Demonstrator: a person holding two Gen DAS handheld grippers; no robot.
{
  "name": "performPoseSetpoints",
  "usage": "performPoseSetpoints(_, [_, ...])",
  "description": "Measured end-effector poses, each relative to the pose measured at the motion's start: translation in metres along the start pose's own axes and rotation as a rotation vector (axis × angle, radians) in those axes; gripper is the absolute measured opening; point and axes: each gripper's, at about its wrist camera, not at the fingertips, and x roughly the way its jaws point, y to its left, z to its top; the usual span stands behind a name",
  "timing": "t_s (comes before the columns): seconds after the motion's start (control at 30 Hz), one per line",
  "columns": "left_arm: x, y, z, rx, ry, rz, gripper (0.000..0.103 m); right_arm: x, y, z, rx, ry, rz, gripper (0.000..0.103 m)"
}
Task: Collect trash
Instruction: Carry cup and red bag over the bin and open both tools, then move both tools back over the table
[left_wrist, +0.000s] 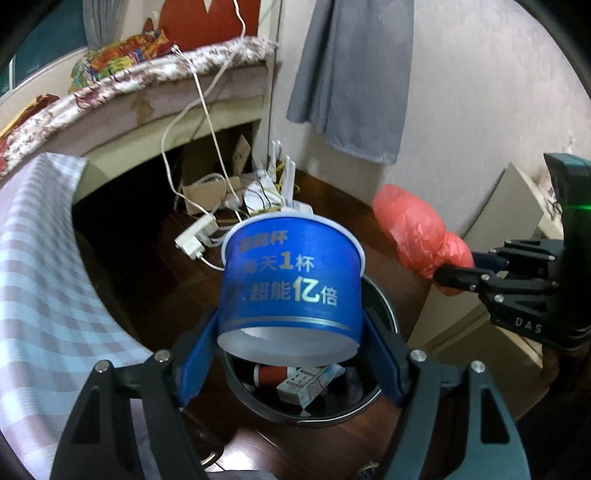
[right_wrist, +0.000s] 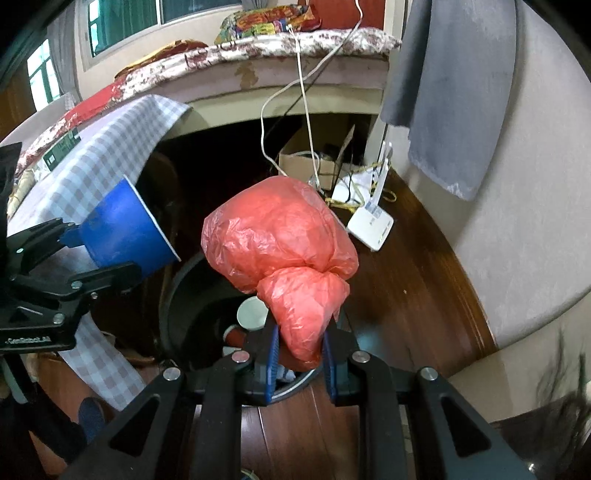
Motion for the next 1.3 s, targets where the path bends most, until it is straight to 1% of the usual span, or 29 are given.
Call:
performPoseSetpoints(0.13, [0.013, -0.002, -0.004, 0.007, 0.031, -0.004, 0.076, 0.012, -0.004, -0.007, -0.011, 0.029, 0.016, 0.022])
performPoseSetpoints(0.27, [0.024, -0.003, -0.004, 0.009, 0.056, -0.017, 0.076, 0.023, 0.003, -0.007, -0.045, 0.053, 0.037, 0.022])
performPoseSetpoints(0.33, [0.028, -0.004, -0.003, 0.019, 0.060, 0.003, 0.076, 0.030, 0.008, -0.007, -0.072, 0.068, 0.047, 0.022])
performPoseSetpoints(0.37, [0.030, -0.004, -0.004, 0.019, 0.061, 0.013, 0.078, 0.035, 0.010, -0.007, -0.091, 0.082, 0.046, 0.023])
performPoseSetpoints(0.4, [0.033, -0.002, -0.004, 0.010, 0.071, 0.012, 0.091, 0.042, 0.013, -0.007, -0.119, 0.094, 0.015, 0.029])
performPoseSetpoints(0.43, [0.034, -0.001, -0.004, -0.001, 0.074, 0.016, 0.102, 0.047, 0.014, -0.008, -0.139, 0.092, -0.036, 0.038])
performPoseSetpoints(0.47, [0.033, 0.000, -0.005, 0.003, 0.066, 0.022, 0.102, 0.050, 0.015, -0.009, -0.157, 0.082, -0.094, 0.064])
performPoseSetpoints(0.5, [0.033, 0.000, -0.004, 0.011, 0.065, 0.028, 0.102, 0.052, 0.015, -0.010, -0.168, 0.075, -0.121, 0.076])
performPoseSetpoints(0.6, [0.035, 0.002, -0.004, 0.012, 0.067, 0.036, 0.102, 0.050, 0.009, -0.007, -0.157, 0.061, -0.121, 0.076])
performPoseSetpoints(0.8, [0.036, 0.004, -0.004, -0.001, 0.069, 0.037, 0.102, 0.046, -0.004, -0.004, -0.112, 0.066, -0.120, 0.075])
performPoseSetpoints(1.13, [0.024, 0.004, -0.001, 0.007, 0.041, 0.065, 0.102, 0.037, -0.004, 0.004, -0.072, 0.067, -0.114, 0.076])
performPoseSetpoints(1.2, [0.022, 0.005, 0.000, 0.010, 0.035, 0.070, 0.102, 0.035, -0.005, 0.006, -0.066, 0.056, -0.112, 0.080])
performPoseSetpoints(1.3, [0.018, 0.006, 0.002, 0.011, 0.029, 0.080, 0.102, 0.031, -0.004, 0.008, -0.058, 0.046, -0.107, 0.083])
